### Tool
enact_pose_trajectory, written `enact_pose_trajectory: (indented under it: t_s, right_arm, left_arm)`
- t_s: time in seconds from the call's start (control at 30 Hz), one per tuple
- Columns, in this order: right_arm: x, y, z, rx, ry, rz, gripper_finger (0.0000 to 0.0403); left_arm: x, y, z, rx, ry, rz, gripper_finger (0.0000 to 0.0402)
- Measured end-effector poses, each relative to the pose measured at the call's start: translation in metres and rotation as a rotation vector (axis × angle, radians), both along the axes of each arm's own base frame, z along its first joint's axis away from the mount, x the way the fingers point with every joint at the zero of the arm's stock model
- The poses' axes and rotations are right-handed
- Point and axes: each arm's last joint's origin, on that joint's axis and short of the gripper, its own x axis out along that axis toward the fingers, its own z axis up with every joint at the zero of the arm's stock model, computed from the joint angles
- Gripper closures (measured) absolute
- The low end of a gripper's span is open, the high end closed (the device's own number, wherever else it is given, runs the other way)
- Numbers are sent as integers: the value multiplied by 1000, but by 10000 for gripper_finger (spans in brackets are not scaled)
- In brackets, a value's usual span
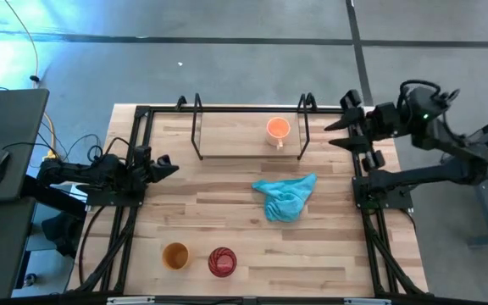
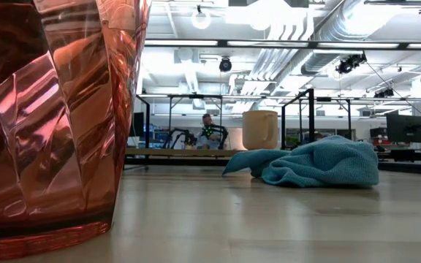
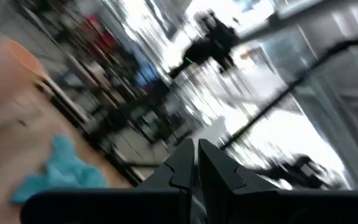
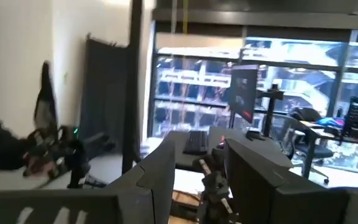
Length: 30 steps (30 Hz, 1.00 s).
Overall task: Stack small to large cups/mugs on shelf
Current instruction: Put the red cup on the shelf
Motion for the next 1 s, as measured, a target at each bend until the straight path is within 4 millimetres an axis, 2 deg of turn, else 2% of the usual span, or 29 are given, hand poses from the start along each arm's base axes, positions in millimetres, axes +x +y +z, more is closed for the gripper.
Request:
enact_pose_trajectory:
  t_s: [0.27,0.4,0.57,0.73,1.0]
  right_arm:
    - [17,-4,-51,165,-32,-10,272]
    - [24,-5,-69,215,-42,6,272]
    - [25,-6,-74,218,-95,16,272]
    - [25,-7,-74,190,-108,-33,272]
    - [31,-11,-90,234,49,-167,272]
  left_arm:
    - [8,-5,-1,12,31,-166,389]
    - [14,-7,-1,17,39,-230,389]
    - [25,-9,-2,-15,113,-316,389]
    - [45,-17,17,53,179,-382,389]
    - [86,-32,34,188,344,-437,389]
